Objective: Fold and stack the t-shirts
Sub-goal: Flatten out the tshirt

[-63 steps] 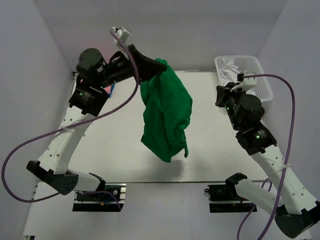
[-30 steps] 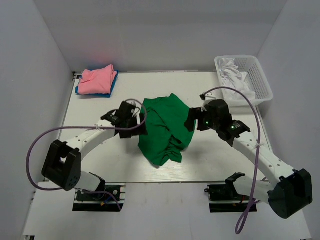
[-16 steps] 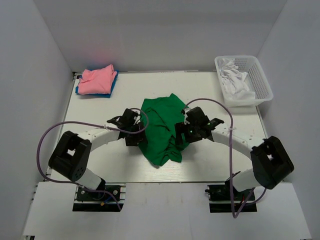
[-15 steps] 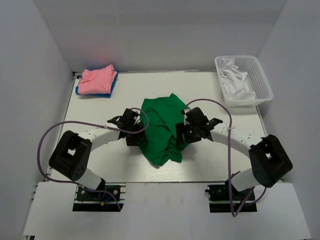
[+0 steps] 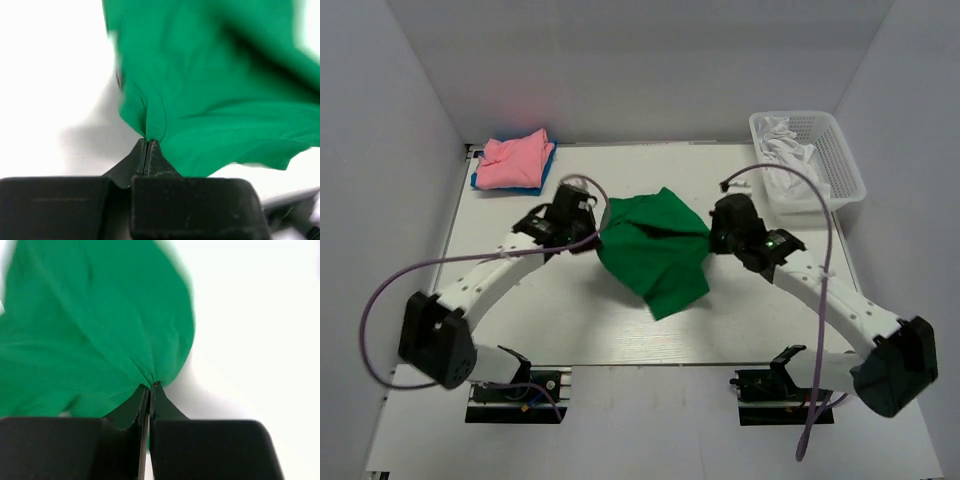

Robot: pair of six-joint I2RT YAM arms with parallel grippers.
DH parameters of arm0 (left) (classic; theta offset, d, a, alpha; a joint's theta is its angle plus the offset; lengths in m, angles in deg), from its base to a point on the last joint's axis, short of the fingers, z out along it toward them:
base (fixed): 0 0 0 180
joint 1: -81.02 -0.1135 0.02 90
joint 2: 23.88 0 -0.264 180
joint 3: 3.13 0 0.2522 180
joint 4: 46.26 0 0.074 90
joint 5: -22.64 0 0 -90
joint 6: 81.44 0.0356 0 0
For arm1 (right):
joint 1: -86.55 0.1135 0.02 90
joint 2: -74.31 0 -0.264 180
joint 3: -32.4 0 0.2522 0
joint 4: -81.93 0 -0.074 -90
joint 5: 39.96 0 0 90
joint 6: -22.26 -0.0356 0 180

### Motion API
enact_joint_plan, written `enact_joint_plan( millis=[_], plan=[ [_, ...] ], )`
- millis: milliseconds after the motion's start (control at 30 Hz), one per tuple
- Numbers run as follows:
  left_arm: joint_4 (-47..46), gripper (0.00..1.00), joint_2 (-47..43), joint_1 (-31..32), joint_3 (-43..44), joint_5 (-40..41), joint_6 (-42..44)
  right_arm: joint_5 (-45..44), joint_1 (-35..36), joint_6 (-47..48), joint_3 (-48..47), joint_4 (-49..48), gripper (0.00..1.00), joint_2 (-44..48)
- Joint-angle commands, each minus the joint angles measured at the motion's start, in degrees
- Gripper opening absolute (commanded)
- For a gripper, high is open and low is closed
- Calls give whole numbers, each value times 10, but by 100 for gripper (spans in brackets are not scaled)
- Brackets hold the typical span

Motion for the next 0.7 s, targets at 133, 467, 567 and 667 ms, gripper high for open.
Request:
enact_joint_plan(
  millis=[133, 467, 567, 667],
  plan=[
    [59, 0, -139, -6, 201, 253, 22, -226, -43, 57, -100, -44, 0, 109],
    [12, 0, -187, -6, 348, 296, 114, -242, -66, 201, -239, -136, 0, 172],
    [-49, 0, -206, -6, 369, 230, 146, -173, -65, 224, -286, -144, 0, 176],
    [-70, 0, -206, -1, 418, 168, 163, -104, -64, 233, -330, -146, 0, 184]
  ],
)
